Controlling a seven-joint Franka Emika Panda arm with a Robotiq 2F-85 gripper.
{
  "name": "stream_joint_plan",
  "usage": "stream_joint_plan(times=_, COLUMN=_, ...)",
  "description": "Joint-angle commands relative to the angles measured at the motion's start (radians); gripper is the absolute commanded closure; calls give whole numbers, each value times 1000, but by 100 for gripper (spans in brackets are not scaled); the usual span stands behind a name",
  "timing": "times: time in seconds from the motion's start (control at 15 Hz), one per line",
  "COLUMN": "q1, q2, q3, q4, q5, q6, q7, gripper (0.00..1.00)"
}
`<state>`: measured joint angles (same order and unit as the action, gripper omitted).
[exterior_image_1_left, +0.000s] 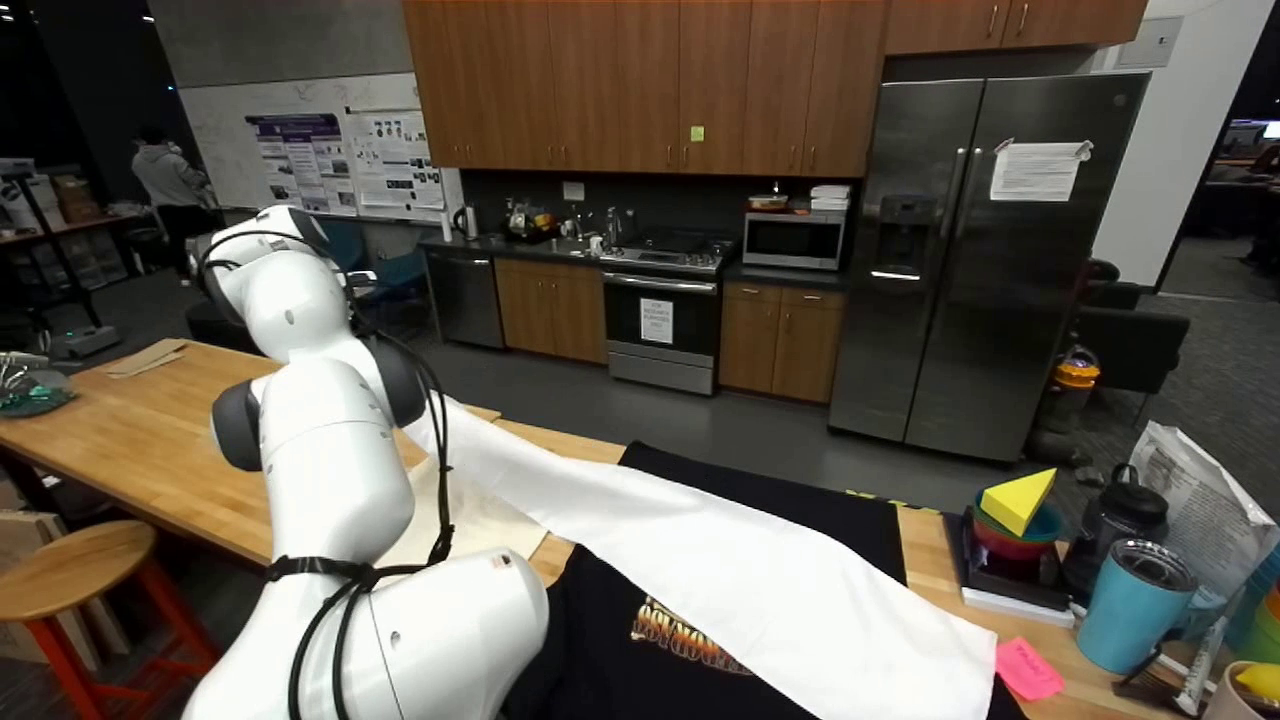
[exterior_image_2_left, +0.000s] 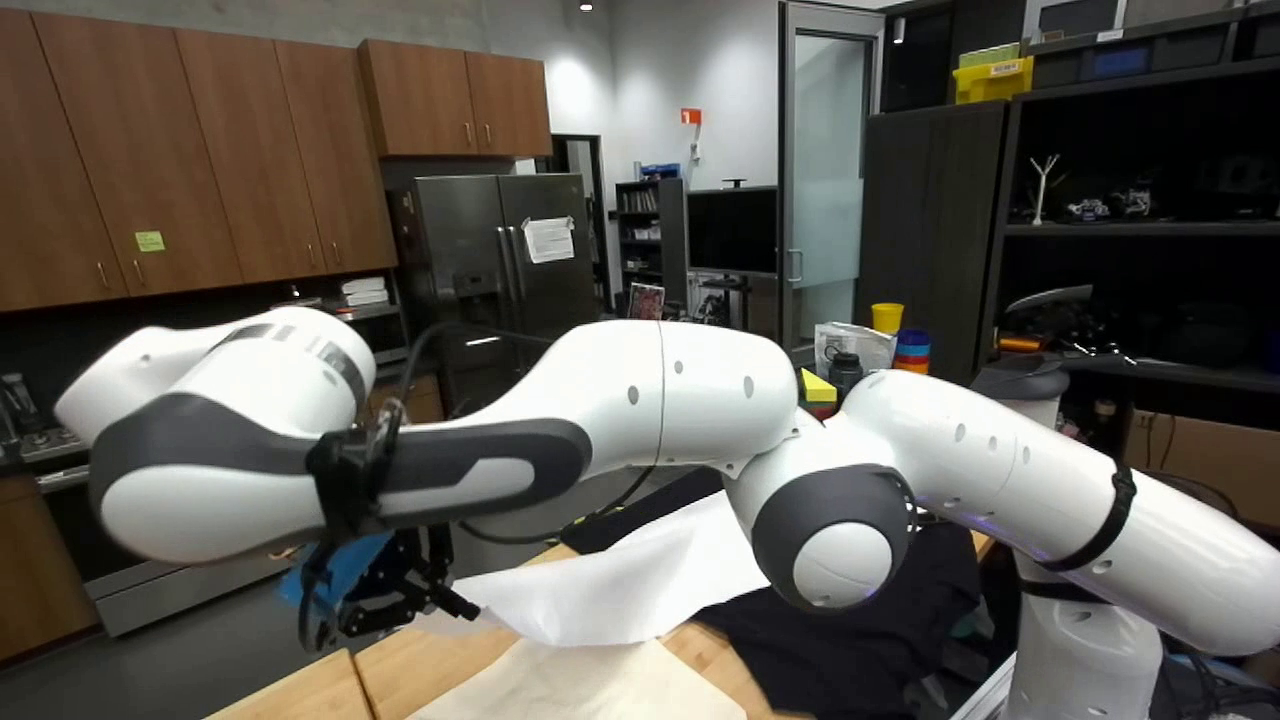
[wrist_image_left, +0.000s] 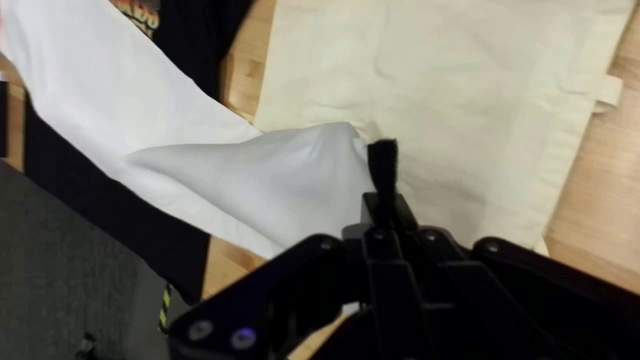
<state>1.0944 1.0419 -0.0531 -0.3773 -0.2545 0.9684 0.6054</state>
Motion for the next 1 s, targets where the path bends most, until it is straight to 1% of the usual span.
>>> stream_joint_plan(times=0.0, q1=50, q2=33, q3=-100, q4=36, q5=-98, q6=-145, q7=-32, gripper=99)
stream_joint_plan(times=0.07, q1=47, q2=34, q3=-122, q4=43, q5=-113, q6=-180, q7=4, gripper=99)
stream_joint_plan(times=0.2, q1=19, q2=2, q3=-143, q4=10, q5=-107, q6=-224, q7=79, gripper=99)
stream_joint_plan(times=0.27, q1=-2, q2=-2, q3=-149, q4=12, q5=-94, q6=-252, q7=117, gripper=99)
stream_joint_plan(times=0.4, q1=-59, q2=-14, q3=-135, q4=15, q5=-48, q6=-286, q7=194, gripper=99)
stream_joint_plan(times=0.53, q1=-133, q2=-29, q3=-90, q4=15, q5=29, q6=-233, q7=219, gripper=99)
stream_joint_plan(times=0.6, q1=-183, q2=-32, q3=-70, q4=16, q5=63, q6=-178, q7=196, gripper=99)
stream_joint_plan(times=0.93, q1=-319, q2=2, q3=12, q4=11, q5=161, q6=46, q7=116, gripper=99)
